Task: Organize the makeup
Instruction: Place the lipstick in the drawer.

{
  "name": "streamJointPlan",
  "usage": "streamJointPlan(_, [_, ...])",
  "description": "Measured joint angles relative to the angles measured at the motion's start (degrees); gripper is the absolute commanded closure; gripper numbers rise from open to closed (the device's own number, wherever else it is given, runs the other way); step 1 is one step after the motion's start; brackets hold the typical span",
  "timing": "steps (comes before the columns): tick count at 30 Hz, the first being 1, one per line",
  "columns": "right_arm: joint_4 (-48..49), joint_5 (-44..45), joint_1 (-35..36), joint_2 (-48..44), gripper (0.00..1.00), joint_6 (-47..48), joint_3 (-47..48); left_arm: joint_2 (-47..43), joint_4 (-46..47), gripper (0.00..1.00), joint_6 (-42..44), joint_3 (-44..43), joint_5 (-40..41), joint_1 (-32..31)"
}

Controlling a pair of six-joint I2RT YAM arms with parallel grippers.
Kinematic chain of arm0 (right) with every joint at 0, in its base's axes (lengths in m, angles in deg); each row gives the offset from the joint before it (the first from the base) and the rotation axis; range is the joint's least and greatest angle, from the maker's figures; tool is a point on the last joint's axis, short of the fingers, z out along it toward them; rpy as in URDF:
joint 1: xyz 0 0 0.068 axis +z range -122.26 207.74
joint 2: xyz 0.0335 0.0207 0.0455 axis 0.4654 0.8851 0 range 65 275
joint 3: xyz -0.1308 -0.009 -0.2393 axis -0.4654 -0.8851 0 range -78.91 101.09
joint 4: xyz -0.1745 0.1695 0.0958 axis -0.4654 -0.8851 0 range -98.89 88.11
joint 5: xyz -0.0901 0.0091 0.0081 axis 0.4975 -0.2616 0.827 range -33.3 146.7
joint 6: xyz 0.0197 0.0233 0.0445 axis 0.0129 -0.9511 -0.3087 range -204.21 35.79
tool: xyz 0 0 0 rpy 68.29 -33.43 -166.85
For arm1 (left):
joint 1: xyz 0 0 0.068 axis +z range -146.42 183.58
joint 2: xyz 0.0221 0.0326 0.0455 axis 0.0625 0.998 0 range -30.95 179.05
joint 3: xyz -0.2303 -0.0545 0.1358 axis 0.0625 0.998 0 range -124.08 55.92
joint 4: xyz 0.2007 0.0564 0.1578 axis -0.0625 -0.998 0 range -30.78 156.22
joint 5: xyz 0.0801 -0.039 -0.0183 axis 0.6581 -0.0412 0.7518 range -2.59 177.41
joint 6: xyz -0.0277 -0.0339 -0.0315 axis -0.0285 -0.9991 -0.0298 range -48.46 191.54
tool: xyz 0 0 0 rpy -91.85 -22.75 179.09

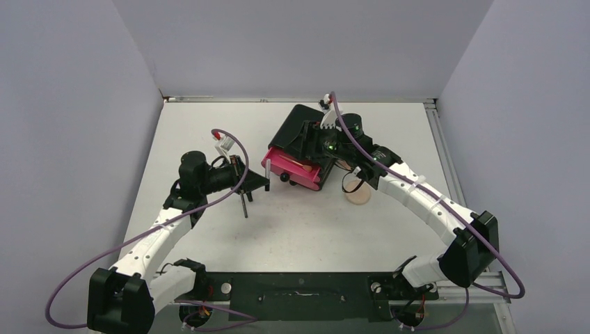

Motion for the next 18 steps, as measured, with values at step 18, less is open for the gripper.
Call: streamJointPlan(18, [-0.1,-2.3,4.1,5.6,0.55,0.2,2.7,0.7,7.0,1.0,-4.2,1.9,-4.7,0.0])
